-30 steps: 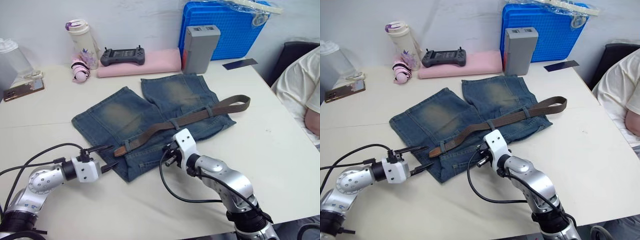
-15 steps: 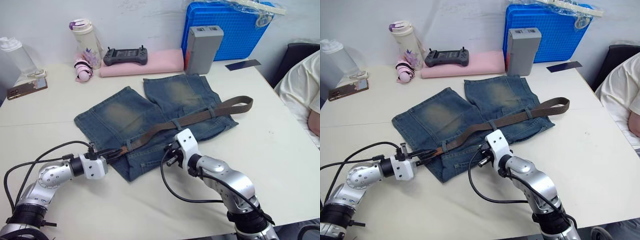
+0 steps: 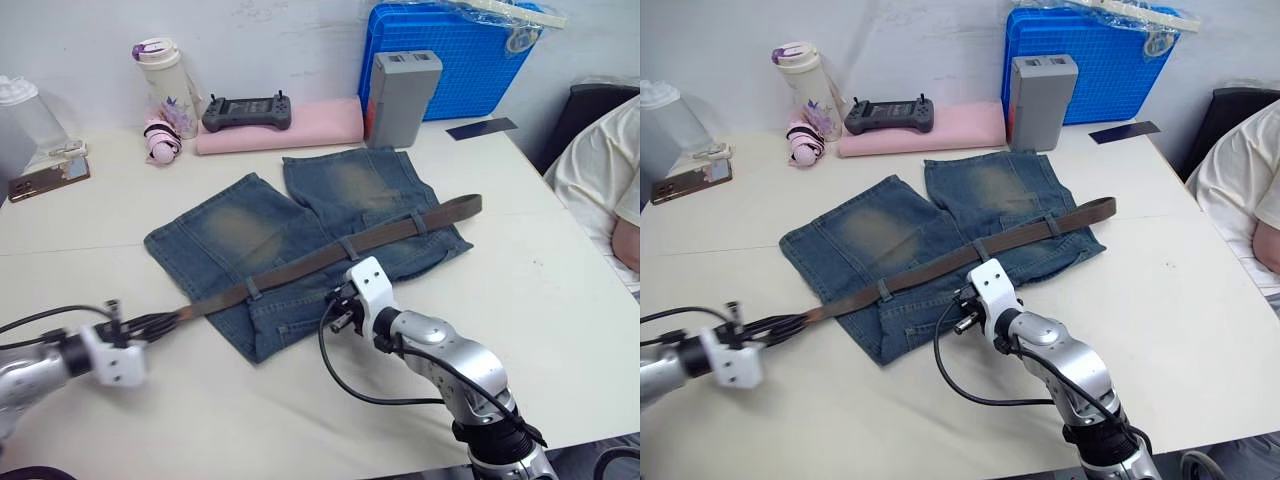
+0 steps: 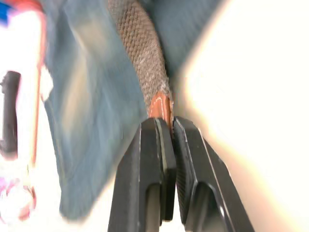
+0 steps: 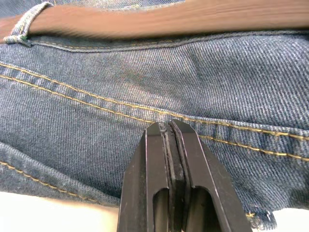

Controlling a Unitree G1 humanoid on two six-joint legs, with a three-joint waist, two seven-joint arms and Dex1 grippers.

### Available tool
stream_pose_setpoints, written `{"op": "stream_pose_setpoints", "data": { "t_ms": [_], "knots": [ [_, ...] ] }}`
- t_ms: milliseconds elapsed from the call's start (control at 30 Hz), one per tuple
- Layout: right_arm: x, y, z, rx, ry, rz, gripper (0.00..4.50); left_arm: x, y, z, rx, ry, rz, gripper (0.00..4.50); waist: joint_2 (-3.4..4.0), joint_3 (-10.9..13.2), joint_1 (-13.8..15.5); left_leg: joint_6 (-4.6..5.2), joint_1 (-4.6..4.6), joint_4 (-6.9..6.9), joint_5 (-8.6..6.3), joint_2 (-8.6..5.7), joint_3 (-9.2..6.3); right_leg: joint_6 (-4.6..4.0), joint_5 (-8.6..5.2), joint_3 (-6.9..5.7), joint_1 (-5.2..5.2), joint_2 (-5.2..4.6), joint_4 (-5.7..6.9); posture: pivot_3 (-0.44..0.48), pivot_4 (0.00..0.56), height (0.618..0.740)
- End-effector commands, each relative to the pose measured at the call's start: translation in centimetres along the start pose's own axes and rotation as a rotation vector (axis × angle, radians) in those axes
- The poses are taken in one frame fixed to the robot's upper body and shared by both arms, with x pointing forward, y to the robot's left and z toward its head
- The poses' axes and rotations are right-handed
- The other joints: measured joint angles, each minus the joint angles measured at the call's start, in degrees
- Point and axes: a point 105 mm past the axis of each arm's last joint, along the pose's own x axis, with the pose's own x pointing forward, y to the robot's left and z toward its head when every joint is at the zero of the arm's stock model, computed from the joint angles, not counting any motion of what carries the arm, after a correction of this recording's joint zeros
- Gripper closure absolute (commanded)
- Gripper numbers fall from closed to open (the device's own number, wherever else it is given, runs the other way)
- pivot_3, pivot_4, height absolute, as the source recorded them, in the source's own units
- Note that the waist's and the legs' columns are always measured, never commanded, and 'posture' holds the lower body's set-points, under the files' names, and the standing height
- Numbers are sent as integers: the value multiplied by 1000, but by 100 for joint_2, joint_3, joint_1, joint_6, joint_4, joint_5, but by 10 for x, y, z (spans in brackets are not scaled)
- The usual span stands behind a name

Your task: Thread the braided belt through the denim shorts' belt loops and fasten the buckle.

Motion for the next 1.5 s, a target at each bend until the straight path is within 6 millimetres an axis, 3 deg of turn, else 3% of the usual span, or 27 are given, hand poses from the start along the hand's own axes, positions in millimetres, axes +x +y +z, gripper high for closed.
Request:
{"op": "stream_pose_setpoints", "data": {
  "t_ms": [33, 167, 300, 433, 567, 633, 667, 800, 900, 1033, 1133, 1300, 1433, 1500],
  "knots": [
    [2, -5, -25, 18, 105, -12, 4500, -55, -17, -30, -33, 173, -38, 4481, 6, 4, -6, 0, 1, -2, 0, 0, 0, -1, -1, 0, 0, 0, 1, 0, 150, 676],
    [2, -7, -26, 8, 112, -6, 4500, -85, -41, -42, -73, 277, -129, 4481, -9, -5, 61, 5, 9, -2, -3, -3, 0, -1, -1, 0, 11, -1, 1, 0, 150, 676],
    [2, -6, -26, 0, 118, 2, 4500, -86, -46, -44, -93, 288, -111, 4481, -14, -8, 75, 12, 37, -4, -18, -3, -1, 0, -2, 0, 33, -2, 2, 0, 150, 676],
    [3, -6, -26, -2, 124, 13, 4500, -59, -16, -25, -59, 143, 53, 2949, -13, -8, 70, 9, 44, -8, -22, -1, 0, -4, -4, 0, 35, -2, 9, 0, 150, 676],
    [5, -8, -24, -2, 124, 14, 4500, -35, 10, 2, -22, -1, 112, 1086, -34, -8, 61, 9, 44, -3, -22, 1, -1, -4, -4, 0, 40, -3, 10, 0, 150, 676],
    [5, -8, -22, 0, 122, 17, 3816, -25, 25, 19, -6, -65, 129, 75, -34, -7, 40, 7, 43, -4, -23, 1, -1, -5, -5, 1, 39, -3, 10, 0, 150, 676],
    [5, -8, -22, -1, 121, 21, 3565, -22, 29, 24, -5, -83, 132, 0, -32, -6, 33, 7, 43, -4, -24, 2, 0, -5, -5, 2, 38, -2, 10, 0, 150, 676],
    [4, -7, -18, 8, 108, 43, 1542, 2, 40, 66, -67, -228, 94, 0, -20, 1, 35, 5, 42, -7, -25, 6, 1, -11, -8, 2, 33, 0, 10, 0, 150, 676],
    [-4, -11, -8, 10, 77, 55, 136, 30, 32, 107, -273, -354, -4, 0, -16, 3, 48, 6, 43, -3, -25, 6, 0, -11, -8, 1, 45, -1, 2, 0, 150, 676],
    [-27, -12, 17, -25, 6, 120, 56, 56, 25, 146, -472, -474, -116, 0, 24, 47, 112, 16, 48, 1, -31, 3, -11, -6, -5, -5, 69, -1, -19, 0, 150, 676],
    [-51, -6, 39, -72, -55, 211, 56, 84, 12, 161, -515, -517, -218, 0, 114, 111, 213, 20, 45, 2, -33, -3, -13, -2, -3, -8, 70, -2, -28, 0, 150, 676],
    [-81, 2, 70, -132, -168, 320, 56, 131, 2, 153, -461, -449, -247, 0, 101, 119, 152, 5, -9, -2, -23, 9, -9, -5, -5, -14, 6, 4, -22, 0, 150, 676],
    [-95, -24, 74, -252, -161, 230, 56, 144, -8, 145, -381, -401, -303, 0, 97, 119, 186, 6, -13, 1, -20, 11, -8, -4, -5, -15, 6, 3, -29, 0, 150, 676],
    [-100, -44, 67, -368, -97, 157, 0, 147, -6, 136, -349, -366, -295, 549, 97, 120, 237, 11, -13, 7, -17, 4, -8, 2, -1, -14, 13, -2, -35, 0, 150, 676]
  ]
}}
